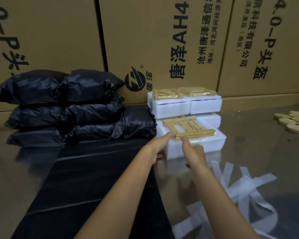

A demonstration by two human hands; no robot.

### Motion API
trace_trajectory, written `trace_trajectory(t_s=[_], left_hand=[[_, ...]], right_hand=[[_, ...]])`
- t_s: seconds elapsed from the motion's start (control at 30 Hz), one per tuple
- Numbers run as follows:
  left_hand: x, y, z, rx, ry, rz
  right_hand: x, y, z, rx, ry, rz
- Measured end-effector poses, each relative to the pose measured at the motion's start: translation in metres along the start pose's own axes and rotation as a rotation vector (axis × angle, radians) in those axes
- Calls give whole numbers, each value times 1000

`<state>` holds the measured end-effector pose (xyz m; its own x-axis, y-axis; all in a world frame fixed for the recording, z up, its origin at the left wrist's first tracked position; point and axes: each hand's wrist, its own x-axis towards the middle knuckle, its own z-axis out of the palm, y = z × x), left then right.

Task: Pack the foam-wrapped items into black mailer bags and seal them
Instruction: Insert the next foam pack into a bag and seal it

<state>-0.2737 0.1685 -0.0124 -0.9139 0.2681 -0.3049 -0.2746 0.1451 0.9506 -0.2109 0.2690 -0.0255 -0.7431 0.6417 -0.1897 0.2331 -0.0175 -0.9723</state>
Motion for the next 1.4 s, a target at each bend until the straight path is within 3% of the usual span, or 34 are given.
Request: trace_trajectory(t_s=[0.1,0.33,0.47,0.53,0.63,0.7,0.8,0.97,1.1,1.27,1.4], left_hand=[[-7,0,4,-64,-39,-10],[-39,1,35,-567,-122,-1],[-72,15,31,-788,-102,-14],[-96,18,27,-830,-78,15],[-137,8,21,-884,-176,133],[-161,1,15,-826,-188,187],[-198,-8,5,-581,-70,249],[-248,-43,-29,-189,-36,286],[-270,-60,-78,-396,101,287],[-287,-68,-107,-246,-151,296],[-298,-82,-104,-364,-98,347]], right_hand=[[1,-3,5,119,91,18],[-13,-13,-14,203,159,-139],[-41,-28,-24,258,62,-230],[-66,-32,-26,358,-95,-203],[-104,-28,-22,409,-264,-242],[-124,-22,-21,453,-307,-252],[-152,-8,-24,555,-447,-209],[-185,12,-41,737,-427,-241],[-192,22,-76,775,-558,-192],[-206,29,-98,611,-717,-169],[-233,33,-81,623,-755,-175]])
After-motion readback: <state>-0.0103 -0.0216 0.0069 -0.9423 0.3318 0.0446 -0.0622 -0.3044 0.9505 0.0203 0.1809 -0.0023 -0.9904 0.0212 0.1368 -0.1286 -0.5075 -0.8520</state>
